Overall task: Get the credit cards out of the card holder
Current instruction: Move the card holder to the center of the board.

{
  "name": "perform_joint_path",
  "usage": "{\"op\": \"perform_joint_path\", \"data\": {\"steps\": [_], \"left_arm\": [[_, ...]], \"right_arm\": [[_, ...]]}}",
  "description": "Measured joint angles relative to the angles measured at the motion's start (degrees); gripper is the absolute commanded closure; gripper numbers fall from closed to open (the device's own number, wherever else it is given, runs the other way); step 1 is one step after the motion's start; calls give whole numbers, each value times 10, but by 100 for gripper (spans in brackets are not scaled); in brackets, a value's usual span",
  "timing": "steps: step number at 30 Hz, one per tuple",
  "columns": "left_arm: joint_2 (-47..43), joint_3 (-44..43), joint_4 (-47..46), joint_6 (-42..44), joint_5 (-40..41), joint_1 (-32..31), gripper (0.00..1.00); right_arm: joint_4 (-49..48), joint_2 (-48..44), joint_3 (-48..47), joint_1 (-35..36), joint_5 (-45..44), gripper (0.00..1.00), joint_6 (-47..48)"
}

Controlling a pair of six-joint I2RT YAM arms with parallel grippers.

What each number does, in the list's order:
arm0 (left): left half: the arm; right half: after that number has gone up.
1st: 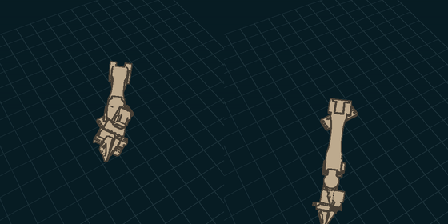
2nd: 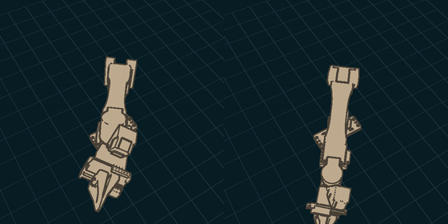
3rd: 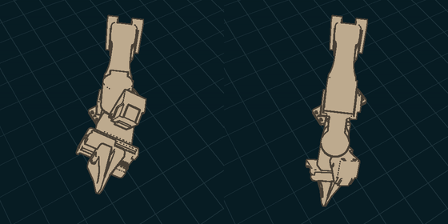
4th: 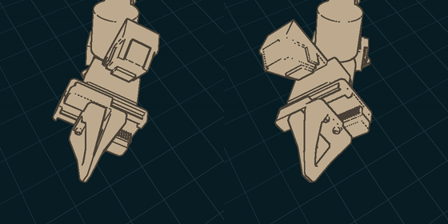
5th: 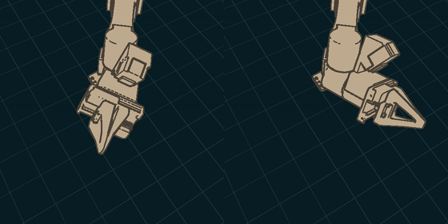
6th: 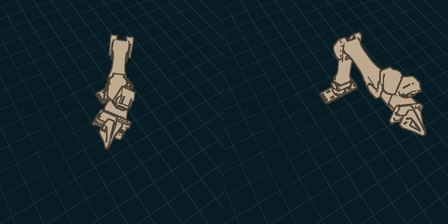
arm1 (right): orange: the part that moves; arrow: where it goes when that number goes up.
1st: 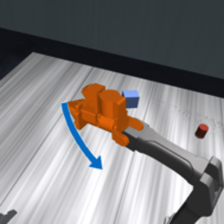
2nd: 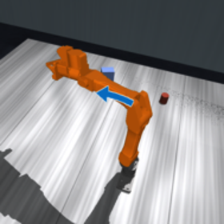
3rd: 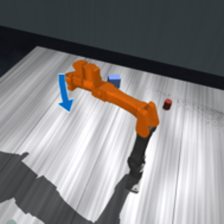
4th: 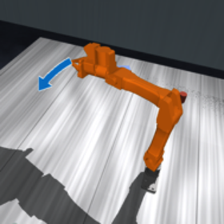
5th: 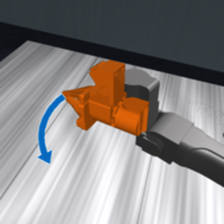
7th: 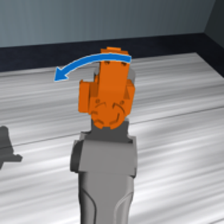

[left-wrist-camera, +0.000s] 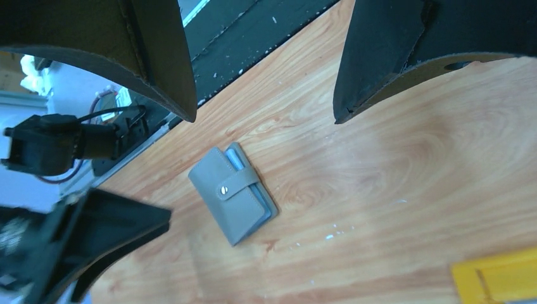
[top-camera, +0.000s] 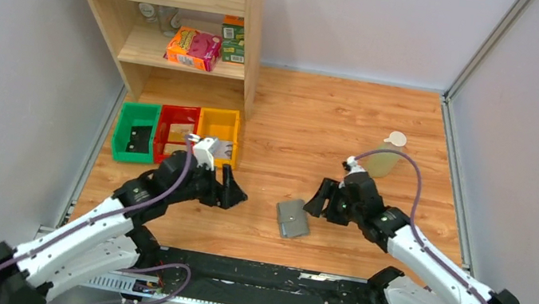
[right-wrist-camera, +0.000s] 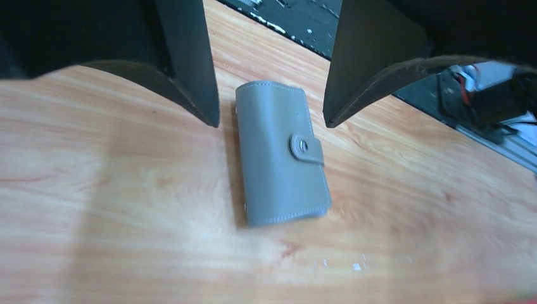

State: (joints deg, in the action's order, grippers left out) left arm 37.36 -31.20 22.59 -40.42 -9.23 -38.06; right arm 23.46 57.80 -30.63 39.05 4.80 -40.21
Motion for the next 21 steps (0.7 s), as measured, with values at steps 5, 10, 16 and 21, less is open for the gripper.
{"op": "perform_joint_path", "data": {"steps": [5, 10, 16, 21], "left_arm": [[132, -1, -66, -26, 43, -74, 20], [247, -4, -124, -50, 56, -101, 21], [350, -14, -188, -79, 51, -107, 22], [399, -20, -234, -102, 38, -107, 26]], "right_arm": [[-11, -55, 17, -96, 57, 46, 29], [-33, -15, 40, -123, 104, 48, 52], [-99, 82, 71, -126, 162, 49, 62], [-158, 120, 76, -125, 206, 49, 60]]}}
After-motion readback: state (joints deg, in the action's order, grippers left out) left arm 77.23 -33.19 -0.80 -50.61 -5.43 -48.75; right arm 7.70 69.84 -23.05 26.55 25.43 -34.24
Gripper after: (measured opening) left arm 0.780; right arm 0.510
